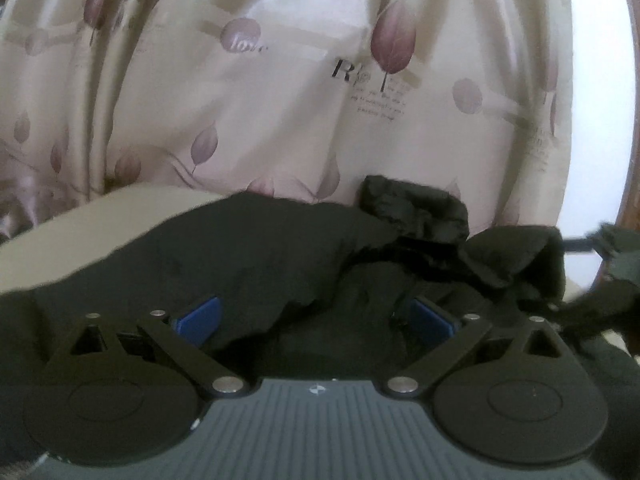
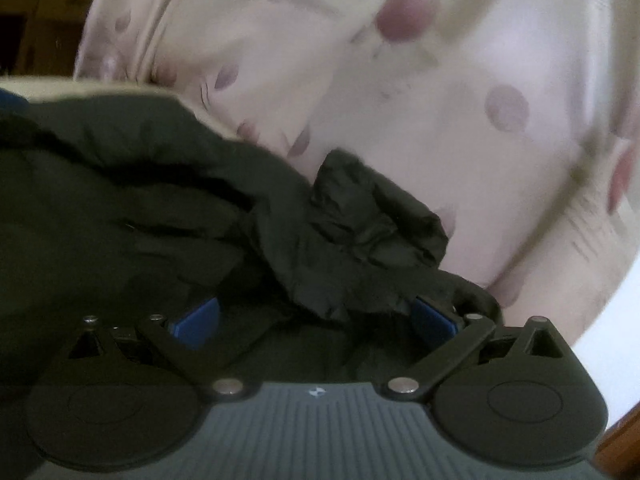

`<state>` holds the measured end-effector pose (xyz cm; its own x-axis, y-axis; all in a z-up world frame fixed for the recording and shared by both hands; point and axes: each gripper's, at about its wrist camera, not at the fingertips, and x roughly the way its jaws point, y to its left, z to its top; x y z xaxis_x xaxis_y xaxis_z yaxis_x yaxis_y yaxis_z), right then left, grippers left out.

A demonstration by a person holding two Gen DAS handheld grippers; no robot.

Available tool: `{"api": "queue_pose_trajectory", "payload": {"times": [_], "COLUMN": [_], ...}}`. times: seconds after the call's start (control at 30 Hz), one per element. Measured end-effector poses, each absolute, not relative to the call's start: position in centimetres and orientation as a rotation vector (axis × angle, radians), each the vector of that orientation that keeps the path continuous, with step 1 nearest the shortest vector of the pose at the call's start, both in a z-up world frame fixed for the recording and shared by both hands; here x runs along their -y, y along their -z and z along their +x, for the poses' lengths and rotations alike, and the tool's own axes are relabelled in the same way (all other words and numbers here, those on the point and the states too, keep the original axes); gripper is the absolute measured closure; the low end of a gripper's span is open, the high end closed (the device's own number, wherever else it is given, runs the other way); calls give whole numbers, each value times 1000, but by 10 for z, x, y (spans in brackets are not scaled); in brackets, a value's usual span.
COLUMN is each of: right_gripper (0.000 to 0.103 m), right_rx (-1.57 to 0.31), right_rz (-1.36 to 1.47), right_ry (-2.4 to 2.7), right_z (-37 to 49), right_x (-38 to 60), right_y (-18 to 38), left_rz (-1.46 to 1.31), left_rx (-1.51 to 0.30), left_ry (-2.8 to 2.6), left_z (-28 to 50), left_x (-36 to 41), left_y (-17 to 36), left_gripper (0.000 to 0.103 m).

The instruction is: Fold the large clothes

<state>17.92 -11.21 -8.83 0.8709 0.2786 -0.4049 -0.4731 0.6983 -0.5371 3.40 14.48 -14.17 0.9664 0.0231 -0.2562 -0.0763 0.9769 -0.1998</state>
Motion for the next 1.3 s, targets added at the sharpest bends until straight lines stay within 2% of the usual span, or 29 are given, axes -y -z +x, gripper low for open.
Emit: {"api": "queue_pose_trajectory", "payload": {"times": [0.07,0.2,0.23,0.27,0.3,0.33,0.37,0.4,0.47,0.6,0.73,0.87,1.0,1.1,1.2,1.23,1.27,1.3], "right_gripper": [1,12,21,41,53,76,93,97,97,96,96,96,96,93,79,65,44,33], "right_rx": [-285,-250,-250,-261,-270,-274,-264,-237,-196,-223,-274,-362,-462,-452,-397,-387,-384,-385], "right_rz": [-758,-971,-1008,-1044,-1063,-1086,-1095,-1074,-942,-559,-362,-209,-69,123,283,290,283,283], "right_ry": [-408,-399,-401,-405,-404,-401,-392,-367,-309,-97,111,270,368,385,304,255,204,135], "right_z": [195,217,220,226,231,234,235,235,234,248,250,246,240,211,167,154,136,110], "right_x": [100,79,75,71,69,68,70,77,103,219,340,446,523,556,562,554,546,534], "right_y": [98,122,125,131,133,135,133,124,96,23,-11,-12,20,42,52,53,55,59], "left_rz": [-239,-265,-262,-258,-256,-253,-252,-254,-265,-284,-278,-262,-227,-168,-95,-84,-84,-96], "left_rx": [-267,-265,-266,-268,-271,-276,-281,-286,-300,-319,-326,-331,-337,-341,-349,-350,-353,-363], "left_ry": [-19,-17,-16,-20,-26,-27,-28,-30,-30,-31,-34,-40,-48,-57,-39,-33,-25,-11], "left_z": [36,35,35,35,35,35,36,36,38,41,41,41,41,38,28,23,17,13], "left_x": [-148,-150,-150,-149,-148,-147,-147,-147,-149,-150,-150,-149,-144,-140,-141,-143,-147,-152], "left_y": [144,147,148,148,148,148,148,148,148,149,149,149,148,146,139,135,131,127], "left_gripper": [2,1,1,1,1,1,1,0,0,0,0,0,0,0,0,0,0,0]}}
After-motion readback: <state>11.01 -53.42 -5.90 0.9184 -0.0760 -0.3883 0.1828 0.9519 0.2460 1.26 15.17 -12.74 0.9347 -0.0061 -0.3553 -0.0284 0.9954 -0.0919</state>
